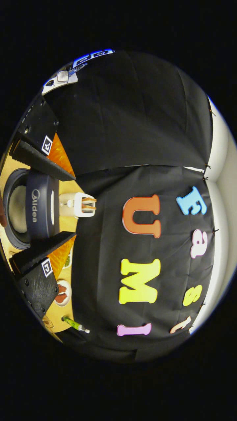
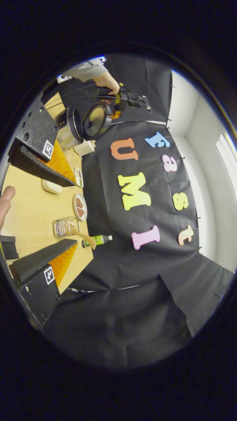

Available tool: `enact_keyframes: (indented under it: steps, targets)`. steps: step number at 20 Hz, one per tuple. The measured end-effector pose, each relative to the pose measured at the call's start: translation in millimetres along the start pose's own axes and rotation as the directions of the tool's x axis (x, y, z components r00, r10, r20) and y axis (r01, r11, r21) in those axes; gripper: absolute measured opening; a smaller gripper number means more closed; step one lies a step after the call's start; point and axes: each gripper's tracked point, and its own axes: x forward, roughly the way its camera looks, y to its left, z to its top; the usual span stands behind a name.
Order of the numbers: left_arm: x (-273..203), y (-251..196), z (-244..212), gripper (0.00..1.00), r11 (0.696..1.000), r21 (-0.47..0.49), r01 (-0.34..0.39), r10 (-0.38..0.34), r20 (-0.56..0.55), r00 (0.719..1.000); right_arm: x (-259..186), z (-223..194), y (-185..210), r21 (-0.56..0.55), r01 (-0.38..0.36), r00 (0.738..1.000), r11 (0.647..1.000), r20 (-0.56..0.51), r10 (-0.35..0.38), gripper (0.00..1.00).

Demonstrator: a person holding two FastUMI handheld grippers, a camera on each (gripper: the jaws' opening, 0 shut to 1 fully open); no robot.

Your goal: Close the left gripper, press the button to open the rice cooker; take a wooden spoon from the chopstick holder with the right hand, scoop a spoonful of rice and pour it into the rice cooker, then put the wooden spoon back into the chopstick holder.

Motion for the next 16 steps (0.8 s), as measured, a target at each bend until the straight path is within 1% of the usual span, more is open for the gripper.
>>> enact_keyframes:
  steps: [2,3,5,6,7,8,12,14,16]
  targets:
    - [-8.7,5.7,-29.0,0.98,1.000,-0.009,-0.005,0.005,-0.023,1.000,-13.2,8.5,0.6,-0.014,0.012,1.000,1.000,0.015,-0.011,1.00]
    - [-12.9,5.7,-43.0,0.94,1.000,-0.011,0.007,-0.008,-0.036,0.999,-20.3,15.1,2.2,-0.018,0.011,1.000,1.000,0.029,-0.010,1.00]
    - [-18.6,5.4,-64.9,0.93,1.000,-0.018,0.022,-0.023,-0.052,0.998,-29.9,19.7,5.2,-0.032,0.006,0.999,0.999,0.042,-0.004,1.00]
    - [-20.9,5.2,-68.9,0.93,0.999,-0.017,0.028,-0.028,-0.044,0.999,-33.0,19.3,5.2,-0.040,0.006,0.999,0.999,0.044,-0.005,0.98]
    - [-22.6,5.7,-75.0,1.00,1.000,-0.012,0.028,-0.029,-0.047,0.998,-35.3,20.0,5.6,-0.047,0.007,0.999,0.999,0.045,-0.005,1.00]
    - [-23.7,5.6,-82.3,0.94,1.000,-0.009,0.027,-0.027,-0.054,0.998,-38.3,20.7,6.6,-0.054,0.007,0.999,0.999,0.046,-0.004,1.00]
    - [-29.1,2.2,-105.2,0.94,1.000,0.009,0.023,-0.022,-0.107,0.994,-37.9,16.5,5.3,-0.054,0.006,1.000,0.999,0.027,-0.005,1.00]
    - [-34.0,0.0,-122.0,0.94,0.999,0.018,0.030,-0.027,-0.178,0.984,-35.6,12.9,5.2,-0.042,0.003,1.000,0.999,0.010,-0.003,1.00]
    - [-43.0,-1.7,-120.9,0.95,0.999,0.026,0.038,-0.032,-0.196,0.980,-33.8,9.5,5.8,-0.035,-0.002,1.000,0.999,-0.004,0.002,1.00]
